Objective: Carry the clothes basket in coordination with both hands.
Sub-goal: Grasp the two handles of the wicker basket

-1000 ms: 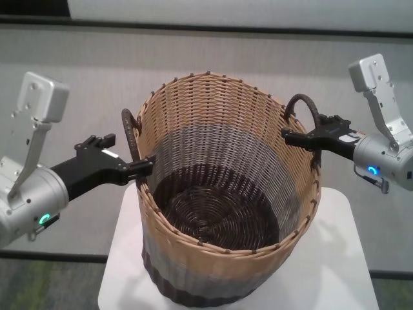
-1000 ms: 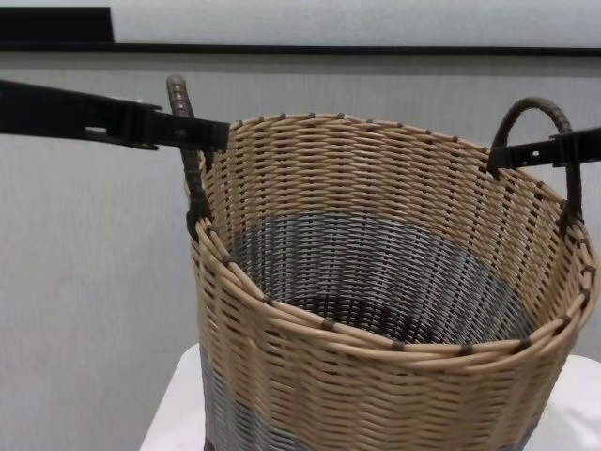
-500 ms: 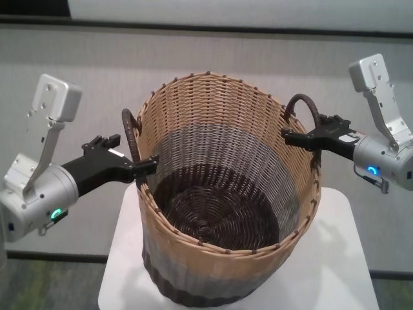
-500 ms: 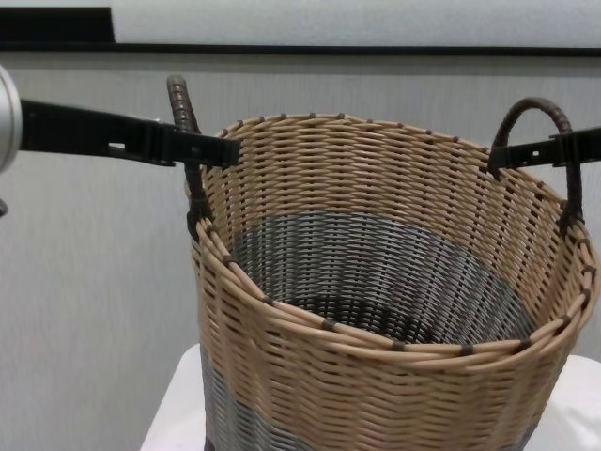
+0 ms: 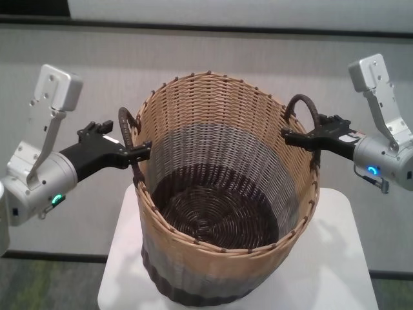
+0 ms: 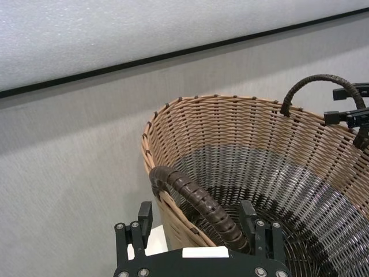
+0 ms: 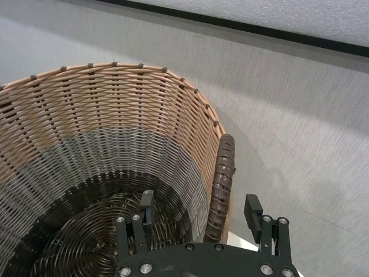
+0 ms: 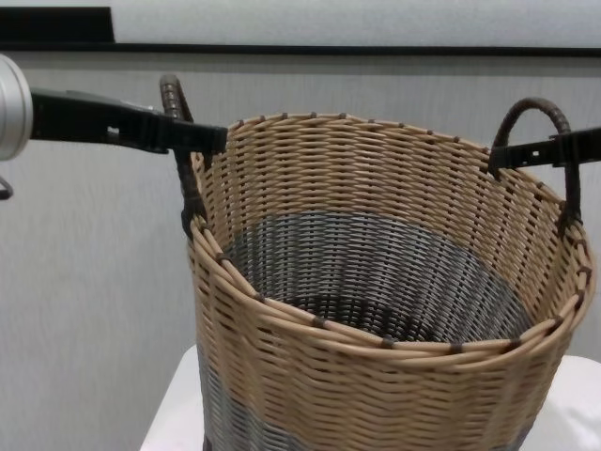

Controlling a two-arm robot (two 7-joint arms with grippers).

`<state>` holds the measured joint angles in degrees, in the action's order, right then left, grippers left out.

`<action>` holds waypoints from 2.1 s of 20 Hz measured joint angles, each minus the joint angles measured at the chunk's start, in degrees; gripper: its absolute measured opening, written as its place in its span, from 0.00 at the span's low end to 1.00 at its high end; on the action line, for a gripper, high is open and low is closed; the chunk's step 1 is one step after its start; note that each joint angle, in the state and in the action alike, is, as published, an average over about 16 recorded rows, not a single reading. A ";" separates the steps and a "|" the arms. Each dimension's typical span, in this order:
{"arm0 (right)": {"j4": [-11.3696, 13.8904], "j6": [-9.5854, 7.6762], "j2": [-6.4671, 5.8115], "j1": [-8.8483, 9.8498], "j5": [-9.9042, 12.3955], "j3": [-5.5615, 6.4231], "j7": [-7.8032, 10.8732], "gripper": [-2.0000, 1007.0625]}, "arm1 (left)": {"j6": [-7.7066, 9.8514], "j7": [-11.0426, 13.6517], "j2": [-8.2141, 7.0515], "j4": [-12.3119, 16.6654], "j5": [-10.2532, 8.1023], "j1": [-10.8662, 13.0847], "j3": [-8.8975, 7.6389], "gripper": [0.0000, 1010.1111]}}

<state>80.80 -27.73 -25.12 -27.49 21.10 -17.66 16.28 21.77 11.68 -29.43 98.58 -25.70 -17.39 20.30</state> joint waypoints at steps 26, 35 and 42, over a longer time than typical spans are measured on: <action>0.00 0.00 0.00 0.00 0.00 0.00 0.00 0.99 | -7.82 0.66 4.91 -10.63 6.86 -4.30 -1.32 0.99; 0.00 0.00 0.00 0.00 0.00 0.00 0.00 0.99 | -9.79 1.71 6.46 -13.21 6.75 -5.69 -1.31 0.99; 0.00 0.00 0.00 0.00 0.00 0.00 0.00 0.99 | -9.62 1.41 6.21 -12.90 6.86 -5.54 -1.24 0.99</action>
<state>80.80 -27.73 -25.12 -27.49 21.10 -17.66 16.28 12.15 13.09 -23.22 85.68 -18.84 -22.93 19.06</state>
